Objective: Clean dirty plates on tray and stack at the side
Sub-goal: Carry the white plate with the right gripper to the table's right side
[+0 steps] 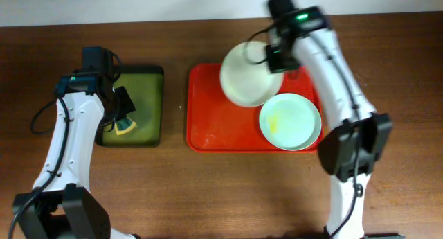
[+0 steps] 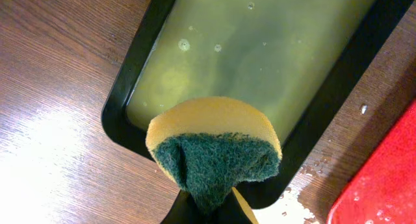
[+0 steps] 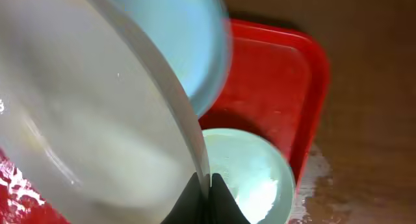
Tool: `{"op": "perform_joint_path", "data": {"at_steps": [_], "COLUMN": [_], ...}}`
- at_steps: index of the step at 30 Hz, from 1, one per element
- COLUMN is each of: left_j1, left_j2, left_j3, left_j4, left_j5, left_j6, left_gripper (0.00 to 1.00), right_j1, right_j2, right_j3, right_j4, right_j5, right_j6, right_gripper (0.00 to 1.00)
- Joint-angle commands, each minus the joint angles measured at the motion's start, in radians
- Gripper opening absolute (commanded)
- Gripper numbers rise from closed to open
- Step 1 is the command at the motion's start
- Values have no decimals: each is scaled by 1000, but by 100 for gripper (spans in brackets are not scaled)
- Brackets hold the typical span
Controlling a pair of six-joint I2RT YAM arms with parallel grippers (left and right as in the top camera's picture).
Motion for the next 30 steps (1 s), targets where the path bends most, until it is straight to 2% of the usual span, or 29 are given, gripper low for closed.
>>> {"op": "perform_joint_path", "data": {"at_steps": [1, 3, 6, 9, 13, 15, 17, 18, 21, 24, 25, 26, 28, 30], "left_j1": [2, 2, 2, 2, 2, 2, 2, 2, 2, 2, 2, 2, 2, 2], "left_j2": [-18, -17, -17, -17, -17, -17, -17, -17, -17, -17, -17, -17, -17, -17], "left_j3": [-16, -32, -39, -39, -39, -39, -39, -39, -39, -39, -39, -39, -39, -39], "left_j4": [14, 37, 41, 47, 48, 48, 48, 51, 57, 56, 56, 56, 56, 56], "left_j5": [8, 16, 16, 23, 23, 22, 23, 23, 23, 23, 35, 38, 38, 38], "left_j6": [12, 12, 12, 12, 12, 13, 13, 12, 12, 12, 13, 13, 13, 13], "left_gripper": [0, 0, 0, 0, 0, 0, 0, 0, 0, 0, 0, 0, 0, 0], "right_j1": [-204, -341, -504, -638, -691, -690, -692, -692, -683, -636, -591, -554, -474, -351], "right_j2": [-3, -3, 9, 13, 13, 13, 3, -7, -96, -256, -312, -335, -341, -314], "right_j3": [-1, -2, -2, -103, -350, -408, -394, -375, -311, -280, -280, -280, -280, -282], "right_j4": [-3, -2, 16, 130, 335, 389, 371, 351, 318, 325, 334, 337, 334, 354], "right_j5": [-326, -341, -247, -237, -236, -232, -198, -193, -187, -195, -282, -379, -541, -547], "right_j6": [-3, -3, -2, -2, -3, -3, -3, -3, 6, 126, 126, 125, 125, 109], "right_gripper": [4, 4, 4, 4, 4, 5, 56, 63, 73, 80, 93, 98, 98, 99]}}
